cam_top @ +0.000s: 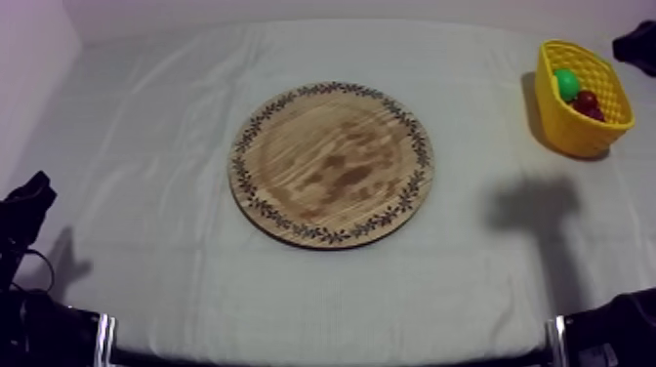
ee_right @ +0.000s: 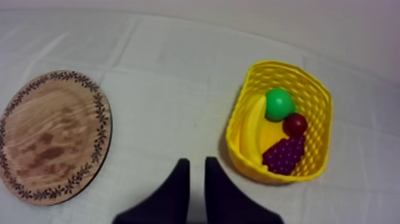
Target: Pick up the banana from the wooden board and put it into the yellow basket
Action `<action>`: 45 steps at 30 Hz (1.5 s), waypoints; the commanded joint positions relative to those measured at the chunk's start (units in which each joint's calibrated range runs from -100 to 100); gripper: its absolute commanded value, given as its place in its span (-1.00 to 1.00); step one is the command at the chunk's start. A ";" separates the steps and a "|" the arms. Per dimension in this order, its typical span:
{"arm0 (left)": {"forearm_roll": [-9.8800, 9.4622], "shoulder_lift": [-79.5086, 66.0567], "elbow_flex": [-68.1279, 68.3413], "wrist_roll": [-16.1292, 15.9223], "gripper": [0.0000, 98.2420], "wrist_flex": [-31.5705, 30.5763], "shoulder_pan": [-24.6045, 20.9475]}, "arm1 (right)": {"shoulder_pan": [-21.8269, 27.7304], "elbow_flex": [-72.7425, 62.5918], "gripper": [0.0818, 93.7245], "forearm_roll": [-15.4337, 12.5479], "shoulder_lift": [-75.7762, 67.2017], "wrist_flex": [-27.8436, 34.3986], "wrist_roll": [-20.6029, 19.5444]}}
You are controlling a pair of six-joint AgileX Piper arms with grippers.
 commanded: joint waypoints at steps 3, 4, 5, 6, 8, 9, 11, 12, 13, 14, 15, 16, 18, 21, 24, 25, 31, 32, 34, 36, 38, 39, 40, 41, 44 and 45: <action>-0.02 0.04 0.00 -0.01 -1.00 0.00 -0.01 | -1.12 16.41 -0.89 0.66 -12.39 -7.87 -1.33; -0.02 0.04 0.00 -0.01 -1.00 0.00 -0.01 | -1.56 19.17 -0.91 1.02 -14.55 -9.50 -1.86; -0.02 0.04 0.00 -0.01 -1.00 0.00 -0.01 | -2.00 21.80 -0.92 1.44 -16.57 -10.93 -2.46; -0.02 0.04 0.00 -0.01 -1.00 0.00 -0.01 | -2.41 24.31 -0.94 1.85 -18.44 -12.18 -2.99; -0.02 0.04 0.00 -0.01 -1.00 0.00 -0.01 | -2.91 28.91 -0.96 2.40 -21.82 -14.25 -3.71; -0.02 0.04 0.00 -0.01 -1.00 0.00 -0.01 | -3.09 30.99 -0.97 2.59 -23.31 -15.15 -3.98; -0.02 0.04 0.00 -0.01 -1.00 0.00 -0.01 | -3.36 34.52 -0.98 2.82 -25.99 -16.59 -4.41; -0.02 0.04 0.00 -0.01 -1.00 0.00 -0.01 | -3.45 35.95 -0.99 2.82 -27.23 -17.05 -4.50; -0.02 0.04 0.00 -0.01 -1.00 0.00 -0.01 | -3.51 37.25 -0.99 2.69 -28.40 -17.38 -4.42; -0.02 0.04 0.00 -0.01 -1.00 0.00 -0.01 | -3.58 38.42 -0.99 2.56 -29.58 -17.61 -4.34; -0.02 0.04 0.00 -0.01 -1.00 0.00 -0.01 | -3.62 39.51 -0.99 2.43 -30.73 -17.77 -4.19; -0.02 0.04 0.00 -0.01 -1.00 0.00 -0.01 | -3.66 40.54 -0.99 2.32 -31.92 -17.88 -4.04; -0.02 0.04 0.00 -0.01 -1.00 0.00 -0.01 | -3.80 42.45 -1.00 2.24 -34.22 -17.85 -3.68; -0.02 0.04 0.00 -0.01 -1.00 0.00 -0.01 | -3.91 45.17 -1.00 2.84 -37.54 -16.66 -3.19; -0.02 0.04 0.00 -0.01 -1.00 0.00 -0.01 | -4.02 48.72 -1.00 4.35 -40.20 -17.09 -3.33; -0.02 0.04 0.00 -0.02 -1.00 0.00 -0.01 | -4.00 50.02 -1.00 4.84 -40.84 -18.21 -3.85; -0.02 0.04 0.00 -0.02 -1.00 0.00 -0.01 | -3.45 53.21 -1.00 3.42 -43.20 -22.02 -4.16; -0.02 0.04 0.00 0.00 -1.00 0.00 -0.01 | -3.40 53.53 -1.00 2.72 -43.45 -23.30 -3.45; -0.02 0.04 0.00 -0.02 -1.00 0.00 -0.05 | -3.50 53.91 -1.00 1.72 -43.86 -24.95 -2.22; -0.02 0.04 0.00 -0.02 -1.00 0.00 -0.06 | -3.71 54.10 -1.00 1.30 -44.15 -25.78 -2.06; -0.02 0.04 0.00 -0.02 -1.00 0.00 -0.07 | -4.09 54.19 -1.00 1.09 -44.40 -26.23 -2.16; -0.02 0.04 0.00 -0.01 -1.00 0.00 -0.08 | -4.35 54.22 -1.00 1.03 -44.55 -26.39 -2.05; -0.02 0.04 0.00 -0.03 -1.00 0.00 -0.08 | -4.67 54.24 -1.00 0.99 -44.70 -26.53 -1.78; -0.02 0.04 0.00 -0.02 -1.00 0.00 -0.08 | -5.03 54.25 -1.00 0.96 -44.86 -26.65 -1.40; -0.02 0.04 0.00 -0.01 -1.00 0.00 -0.08 | -6.06 54.27 -1.00 0.92 -45.91 -27.19 -0.44; -0.02 0.04 0.00 -0.01 -1.00 0.00 -0.08 | -6.31 54.27 -1.00 0.91 -46.57 -27.45 -0.24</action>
